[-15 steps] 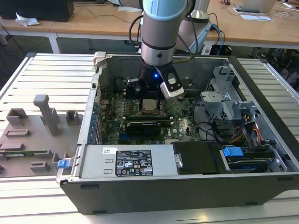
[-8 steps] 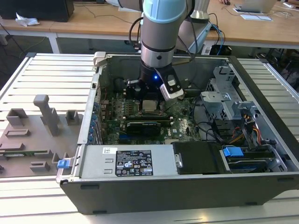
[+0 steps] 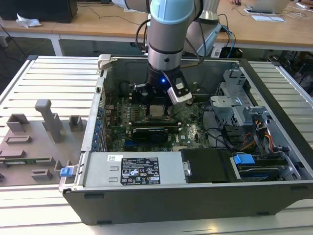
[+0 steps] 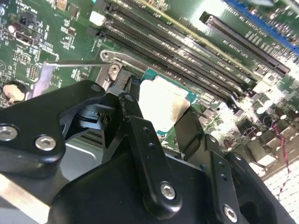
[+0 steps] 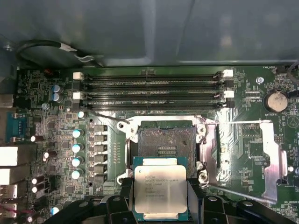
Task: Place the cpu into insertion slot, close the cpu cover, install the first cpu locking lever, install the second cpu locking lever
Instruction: 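Place the cpu into insertion slot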
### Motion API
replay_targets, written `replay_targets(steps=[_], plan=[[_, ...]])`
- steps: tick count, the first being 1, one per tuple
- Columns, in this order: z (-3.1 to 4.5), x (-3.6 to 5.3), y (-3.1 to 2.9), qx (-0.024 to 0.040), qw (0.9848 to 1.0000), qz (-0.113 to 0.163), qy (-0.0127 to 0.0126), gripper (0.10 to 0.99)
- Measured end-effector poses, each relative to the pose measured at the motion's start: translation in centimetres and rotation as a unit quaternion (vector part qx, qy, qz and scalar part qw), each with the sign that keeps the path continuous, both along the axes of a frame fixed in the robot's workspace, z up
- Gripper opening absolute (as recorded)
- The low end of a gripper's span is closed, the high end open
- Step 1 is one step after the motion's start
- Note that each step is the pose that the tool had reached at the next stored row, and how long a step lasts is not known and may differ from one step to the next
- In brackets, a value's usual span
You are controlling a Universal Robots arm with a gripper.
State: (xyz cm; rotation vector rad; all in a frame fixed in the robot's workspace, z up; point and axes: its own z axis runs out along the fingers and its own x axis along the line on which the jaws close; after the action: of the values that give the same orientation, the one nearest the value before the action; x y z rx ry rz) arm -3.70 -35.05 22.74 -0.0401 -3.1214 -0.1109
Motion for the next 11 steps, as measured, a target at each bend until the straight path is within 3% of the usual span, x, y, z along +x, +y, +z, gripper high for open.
replay_targets(steps=[4,11], plan=[[-0.09,0.46,1.4,-0.016,0.9999,0.001,0.0,0.541],[-0.56,0.98,2.11,-0.02,0.9998,0.001,0.0,0.541]])
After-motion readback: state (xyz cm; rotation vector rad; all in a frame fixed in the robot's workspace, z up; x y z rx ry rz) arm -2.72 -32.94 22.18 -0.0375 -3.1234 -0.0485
